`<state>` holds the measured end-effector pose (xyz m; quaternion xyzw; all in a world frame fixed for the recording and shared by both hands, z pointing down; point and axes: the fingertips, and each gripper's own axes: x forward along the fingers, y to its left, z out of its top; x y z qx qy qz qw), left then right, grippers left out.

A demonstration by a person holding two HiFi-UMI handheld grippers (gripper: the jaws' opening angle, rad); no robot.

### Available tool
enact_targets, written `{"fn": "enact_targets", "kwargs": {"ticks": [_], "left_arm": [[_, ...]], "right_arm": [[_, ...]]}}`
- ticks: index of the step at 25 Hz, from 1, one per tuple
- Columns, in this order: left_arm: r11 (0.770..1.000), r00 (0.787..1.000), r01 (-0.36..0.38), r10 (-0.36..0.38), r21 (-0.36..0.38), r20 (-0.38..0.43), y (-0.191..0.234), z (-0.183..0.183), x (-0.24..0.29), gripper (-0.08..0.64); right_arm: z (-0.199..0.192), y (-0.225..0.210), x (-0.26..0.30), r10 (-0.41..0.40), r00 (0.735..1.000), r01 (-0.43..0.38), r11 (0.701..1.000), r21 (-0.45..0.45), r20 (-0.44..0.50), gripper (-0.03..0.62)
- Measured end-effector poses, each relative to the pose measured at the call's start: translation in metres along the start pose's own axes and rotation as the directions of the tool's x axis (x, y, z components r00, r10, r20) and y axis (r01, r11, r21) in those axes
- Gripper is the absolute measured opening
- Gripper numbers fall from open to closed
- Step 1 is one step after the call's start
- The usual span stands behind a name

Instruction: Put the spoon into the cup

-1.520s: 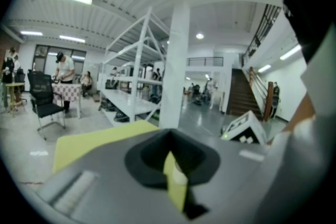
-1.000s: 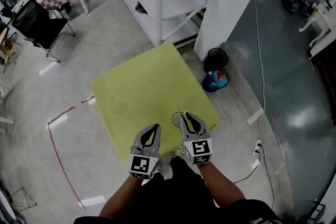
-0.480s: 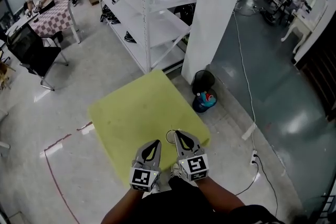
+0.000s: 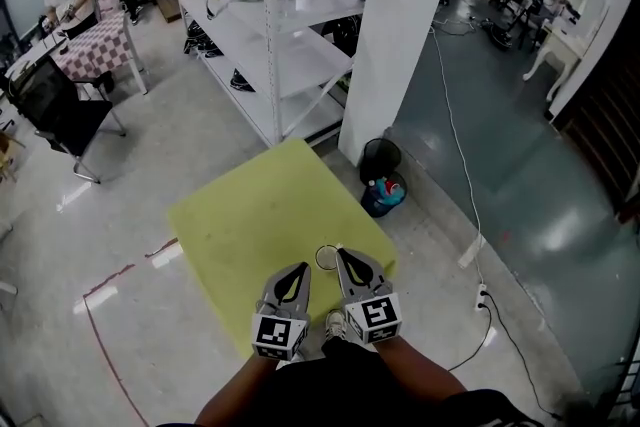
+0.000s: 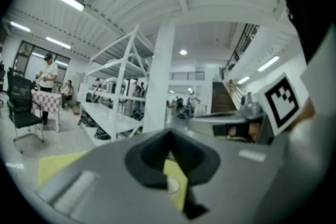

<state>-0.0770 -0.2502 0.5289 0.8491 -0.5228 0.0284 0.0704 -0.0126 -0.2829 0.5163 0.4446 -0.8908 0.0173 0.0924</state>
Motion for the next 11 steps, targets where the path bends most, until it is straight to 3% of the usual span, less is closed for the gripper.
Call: {"fn": "enact_targets", "kwargs": {"ticks": [11], "left_arm": [[1.0, 1.0, 0.005, -0.005, -0.025, -0.003, -0.003, 0.006, -0.017, 0.006]], "right_arm": [[-0.005, 0.027, -0.009, 0.009, 1.0, -0.009, 1.0, -0.014, -0.018, 0.006]]}}
